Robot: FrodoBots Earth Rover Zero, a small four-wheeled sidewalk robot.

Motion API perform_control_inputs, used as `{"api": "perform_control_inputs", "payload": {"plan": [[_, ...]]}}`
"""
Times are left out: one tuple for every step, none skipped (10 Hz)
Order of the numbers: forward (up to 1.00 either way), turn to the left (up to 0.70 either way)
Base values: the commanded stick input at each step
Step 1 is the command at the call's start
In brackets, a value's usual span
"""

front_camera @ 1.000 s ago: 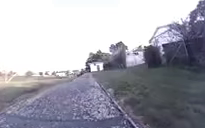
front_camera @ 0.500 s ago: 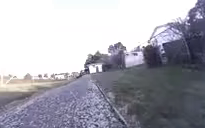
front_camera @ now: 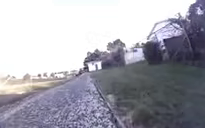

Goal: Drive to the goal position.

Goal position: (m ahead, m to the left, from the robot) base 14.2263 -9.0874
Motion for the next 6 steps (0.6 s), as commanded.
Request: {"api": "perform_control_inputs", "payload": {"plan": [[0.5,0.5],[0.5,0.5],[0.5,0.49],[0.5,0.45],[0.5,0.0],[0.5,0.0]]}}
